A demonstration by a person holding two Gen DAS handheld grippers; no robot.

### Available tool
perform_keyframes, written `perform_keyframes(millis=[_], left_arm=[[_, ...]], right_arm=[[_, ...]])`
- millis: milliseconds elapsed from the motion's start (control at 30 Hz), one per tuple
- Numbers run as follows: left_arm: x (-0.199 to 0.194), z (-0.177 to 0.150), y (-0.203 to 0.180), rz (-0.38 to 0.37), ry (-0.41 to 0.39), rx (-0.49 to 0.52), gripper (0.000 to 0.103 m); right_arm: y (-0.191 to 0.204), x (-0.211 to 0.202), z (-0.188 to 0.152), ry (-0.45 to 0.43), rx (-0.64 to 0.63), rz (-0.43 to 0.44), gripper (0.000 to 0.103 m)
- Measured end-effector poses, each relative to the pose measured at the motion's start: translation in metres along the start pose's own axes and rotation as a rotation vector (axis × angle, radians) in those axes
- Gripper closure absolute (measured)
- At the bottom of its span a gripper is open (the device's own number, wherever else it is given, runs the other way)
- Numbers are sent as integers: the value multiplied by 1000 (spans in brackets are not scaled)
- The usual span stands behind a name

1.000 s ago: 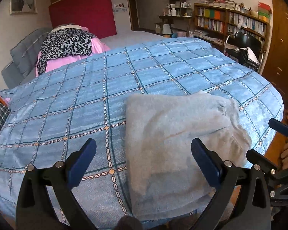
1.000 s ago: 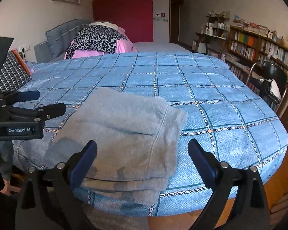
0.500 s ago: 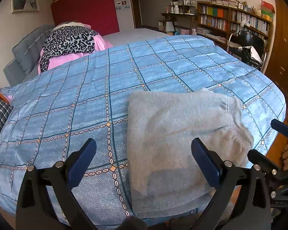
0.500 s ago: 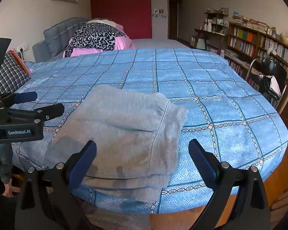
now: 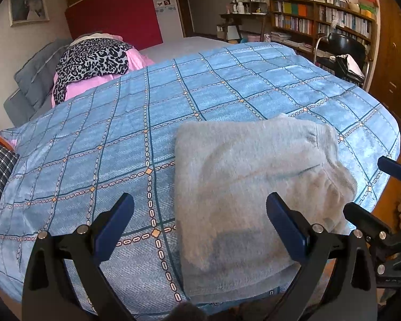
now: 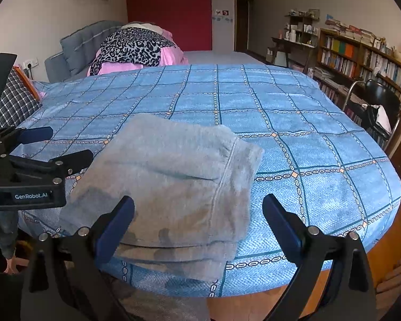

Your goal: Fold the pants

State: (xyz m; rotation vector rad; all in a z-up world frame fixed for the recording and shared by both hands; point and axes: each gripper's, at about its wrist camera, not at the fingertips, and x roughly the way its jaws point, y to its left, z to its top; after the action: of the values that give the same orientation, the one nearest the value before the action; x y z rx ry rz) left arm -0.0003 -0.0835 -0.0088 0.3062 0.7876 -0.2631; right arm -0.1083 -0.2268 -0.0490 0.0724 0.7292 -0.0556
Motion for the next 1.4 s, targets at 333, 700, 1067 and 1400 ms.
perform_keyframes(millis=[333,700,1067,1400], left_arm=[[3,0,-1,-1,9,7,3],[4,-1,-3,-4,13,12,3],[5,-3,-4,-7,16,22,3],[25,-5,7,-42,64,-24,3]], right_arm=[[0,1,-1,3,4,-1,7],[0,2,-1,4,3,0,7],[3,2,-1,10,3,-2,7],[-3,20,0,26,23,-16,7]])
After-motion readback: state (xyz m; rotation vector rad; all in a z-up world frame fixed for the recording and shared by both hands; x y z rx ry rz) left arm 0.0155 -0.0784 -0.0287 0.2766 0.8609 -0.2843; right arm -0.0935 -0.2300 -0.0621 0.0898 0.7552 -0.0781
